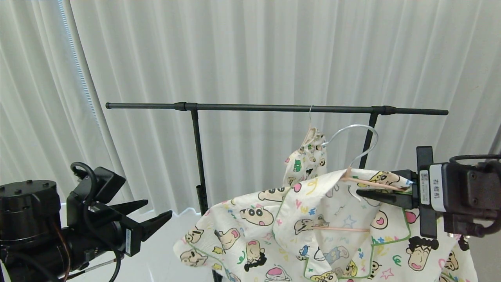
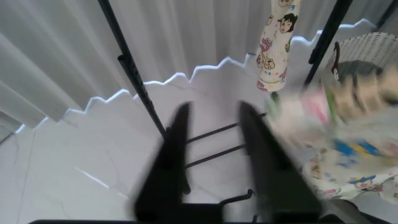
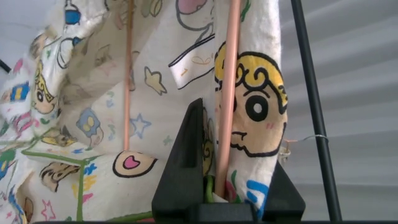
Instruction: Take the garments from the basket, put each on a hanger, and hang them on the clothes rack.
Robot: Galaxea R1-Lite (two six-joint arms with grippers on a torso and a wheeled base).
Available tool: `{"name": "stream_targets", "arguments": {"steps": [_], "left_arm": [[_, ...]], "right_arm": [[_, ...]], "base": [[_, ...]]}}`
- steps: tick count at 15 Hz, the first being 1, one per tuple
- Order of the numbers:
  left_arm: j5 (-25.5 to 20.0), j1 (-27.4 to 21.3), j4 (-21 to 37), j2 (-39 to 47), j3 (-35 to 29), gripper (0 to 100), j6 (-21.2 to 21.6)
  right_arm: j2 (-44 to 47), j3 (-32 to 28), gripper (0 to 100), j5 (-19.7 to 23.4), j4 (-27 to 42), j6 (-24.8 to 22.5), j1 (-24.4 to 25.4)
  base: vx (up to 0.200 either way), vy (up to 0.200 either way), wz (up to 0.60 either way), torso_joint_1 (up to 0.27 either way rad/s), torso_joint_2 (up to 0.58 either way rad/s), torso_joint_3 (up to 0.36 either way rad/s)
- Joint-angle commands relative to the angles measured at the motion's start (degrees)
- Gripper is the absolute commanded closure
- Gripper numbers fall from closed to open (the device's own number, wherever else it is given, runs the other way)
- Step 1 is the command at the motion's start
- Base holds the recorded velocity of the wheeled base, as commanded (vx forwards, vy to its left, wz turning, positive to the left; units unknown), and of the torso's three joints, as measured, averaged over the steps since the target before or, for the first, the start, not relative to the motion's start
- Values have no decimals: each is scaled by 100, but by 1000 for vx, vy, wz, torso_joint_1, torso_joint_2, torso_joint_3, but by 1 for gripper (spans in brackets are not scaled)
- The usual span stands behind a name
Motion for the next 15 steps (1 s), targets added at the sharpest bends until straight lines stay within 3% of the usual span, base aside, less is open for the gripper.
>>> {"name": "stream_targets", "arguments": {"steps": [1, 2, 6, 8, 9, 12, 15], "left_arm": [[-1, -2, -3, -226, 3, 0, -3], [-1, -2, -3, -252, 3, 0, -3], [16, 6, -3, -305, -50, 0, 41], [25, 15, -3, -296, -50, 0, 50], [43, 24, -3, -261, -59, 0, 58], [474, 24, -12, -191, -50, 0, 67], [667, 24, -12, -182, -41, 0, 164]], "right_arm": [[-14, 8, 100, -1, 19, -136, -418], [-14, 8, 100, -1, 28, -180, -532], [-49, 17, 100, -71, 186, -557, -1991], [-49, 17, 100, -80, 203, -575, -2175], [-40, 17, 100, -194, 239, -584, -2843], [-31, 8, 100, -607, 239, -434, -3353], [-22, -1, 100, -1134, 221, 84, -3582]], "base": [[0, 0, 0, 0, 0, 0], [0, 0, 0, 0, 0, 0], [0, 0, 0, 0, 0, 0], [0, 0, 0, 0, 0, 0], [0, 0, 0, 0, 0, 0], [0, 0, 0, 0, 0, 0], [0, 0, 0, 0, 0, 0]]}}
